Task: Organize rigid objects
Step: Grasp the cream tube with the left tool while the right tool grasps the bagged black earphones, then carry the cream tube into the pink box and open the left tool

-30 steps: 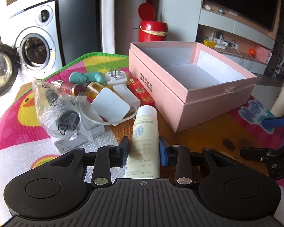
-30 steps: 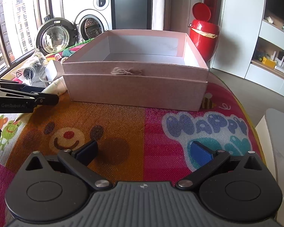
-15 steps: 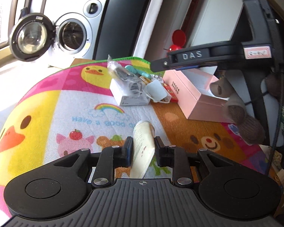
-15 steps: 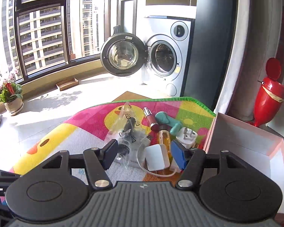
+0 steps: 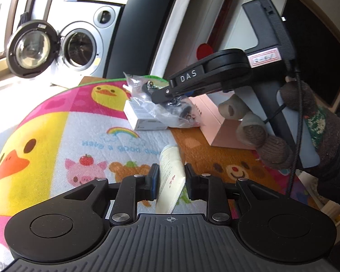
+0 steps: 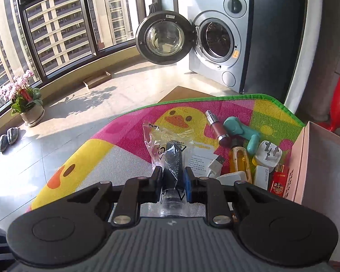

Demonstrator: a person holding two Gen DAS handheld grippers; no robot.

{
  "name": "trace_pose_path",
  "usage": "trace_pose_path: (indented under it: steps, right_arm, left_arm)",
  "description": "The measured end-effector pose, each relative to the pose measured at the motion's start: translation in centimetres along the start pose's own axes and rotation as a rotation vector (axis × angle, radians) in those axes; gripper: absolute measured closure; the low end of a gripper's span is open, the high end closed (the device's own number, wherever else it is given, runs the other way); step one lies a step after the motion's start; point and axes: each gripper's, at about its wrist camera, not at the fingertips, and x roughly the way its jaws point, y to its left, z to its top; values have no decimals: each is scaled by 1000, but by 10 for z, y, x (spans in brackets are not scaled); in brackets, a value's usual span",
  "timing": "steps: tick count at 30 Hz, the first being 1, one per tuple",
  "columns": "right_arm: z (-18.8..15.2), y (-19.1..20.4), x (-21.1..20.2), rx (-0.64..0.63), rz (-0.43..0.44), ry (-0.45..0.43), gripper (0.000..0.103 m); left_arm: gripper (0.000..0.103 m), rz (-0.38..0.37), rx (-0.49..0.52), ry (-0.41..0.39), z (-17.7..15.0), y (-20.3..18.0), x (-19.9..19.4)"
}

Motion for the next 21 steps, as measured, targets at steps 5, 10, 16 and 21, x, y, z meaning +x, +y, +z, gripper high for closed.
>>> trace_pose_path:
  steps: [5, 10, 16, 21]
  right_arm:
    - [-55, -17, -91, 27, 5, -60, 84]
    - [-121, -49, -155, 104, -137, -98, 84]
    - [-184, -91, -215, 236, -318, -180, 84]
    - [-204, -114, -225, 307, -340, -240, 84]
  left_arm:
    - [76, -94, 119, 37, -7, -31, 5]
    - [76, -226, 235, 96, -11, -76, 15]
    - [76, -243, 311, 27, 30, -129, 48]
    - [75, -181, 295, -116, 94, -159, 99]
